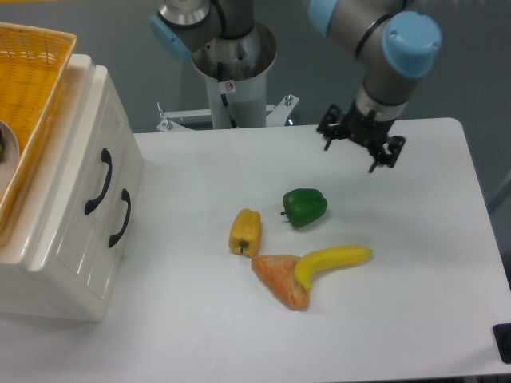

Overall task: Slide the top white drawer open
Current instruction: 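Move the gripper toward the upper drawer handle of the white cabinet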

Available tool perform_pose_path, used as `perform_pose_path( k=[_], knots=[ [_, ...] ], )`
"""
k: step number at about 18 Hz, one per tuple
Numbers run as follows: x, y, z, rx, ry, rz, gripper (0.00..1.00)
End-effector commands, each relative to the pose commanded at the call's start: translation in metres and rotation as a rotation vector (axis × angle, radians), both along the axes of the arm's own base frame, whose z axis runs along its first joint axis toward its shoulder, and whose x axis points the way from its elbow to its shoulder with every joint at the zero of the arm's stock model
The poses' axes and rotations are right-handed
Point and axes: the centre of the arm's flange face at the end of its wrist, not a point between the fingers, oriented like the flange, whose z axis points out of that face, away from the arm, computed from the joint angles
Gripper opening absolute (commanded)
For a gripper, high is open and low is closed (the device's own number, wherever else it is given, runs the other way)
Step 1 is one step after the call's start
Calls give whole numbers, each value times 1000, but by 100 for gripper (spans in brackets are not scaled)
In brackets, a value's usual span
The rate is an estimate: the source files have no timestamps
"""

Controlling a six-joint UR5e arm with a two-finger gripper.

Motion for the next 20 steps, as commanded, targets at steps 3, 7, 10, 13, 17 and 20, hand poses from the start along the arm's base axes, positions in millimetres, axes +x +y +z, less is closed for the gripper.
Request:
perform_pose_path(
  k=[3,7,10,13,17,20],
  knots=[
    [25,26,-7,-7,-24,33,100],
    [48,51,-3,52,-73,83,100],
    [67,72,9,63,-72,143,100],
    [91,94,13,61,-73,160,100],
    [116,109,17,74,-96,174,100],
    [141,124,15,61,-104,169,100]
  ],
)
